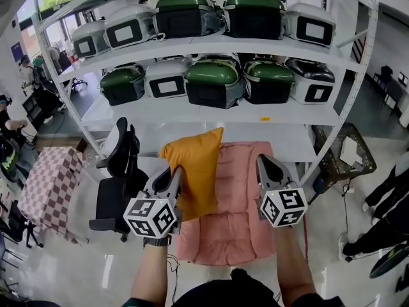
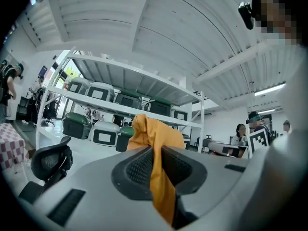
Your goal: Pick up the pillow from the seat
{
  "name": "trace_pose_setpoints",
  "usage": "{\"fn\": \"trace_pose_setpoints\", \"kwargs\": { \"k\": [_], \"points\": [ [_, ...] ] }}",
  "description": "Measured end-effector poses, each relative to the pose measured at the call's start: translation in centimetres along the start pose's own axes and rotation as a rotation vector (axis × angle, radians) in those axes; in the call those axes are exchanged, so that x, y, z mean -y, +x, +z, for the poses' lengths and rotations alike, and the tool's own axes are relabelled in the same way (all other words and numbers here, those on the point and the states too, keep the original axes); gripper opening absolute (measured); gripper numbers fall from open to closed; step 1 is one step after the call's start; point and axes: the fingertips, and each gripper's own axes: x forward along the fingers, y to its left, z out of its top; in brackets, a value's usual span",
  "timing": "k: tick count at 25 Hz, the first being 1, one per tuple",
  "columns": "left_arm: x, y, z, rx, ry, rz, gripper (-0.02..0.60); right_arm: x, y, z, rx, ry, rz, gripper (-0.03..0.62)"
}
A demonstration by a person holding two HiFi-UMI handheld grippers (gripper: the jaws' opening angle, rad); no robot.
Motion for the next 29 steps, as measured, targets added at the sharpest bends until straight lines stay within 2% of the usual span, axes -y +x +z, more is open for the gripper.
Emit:
{"fn": "trace_pose_setpoints", "kwargs": {
  "k": [11, 29],
  "points": [
    [0.2, -1.3, 1.6, 0.032, 0.011, -0.008, 0.055, -0.9, -0.2, 0.9, 0.008, -0.022, 0.001, 0.003],
    [0.2, -1.5, 2.0, 0.045, 0.013, -0.010, 0.054, -1.1, -0.1, 0.7, 0.002, -0.037, -0.002, 0.003]
  ]
}}
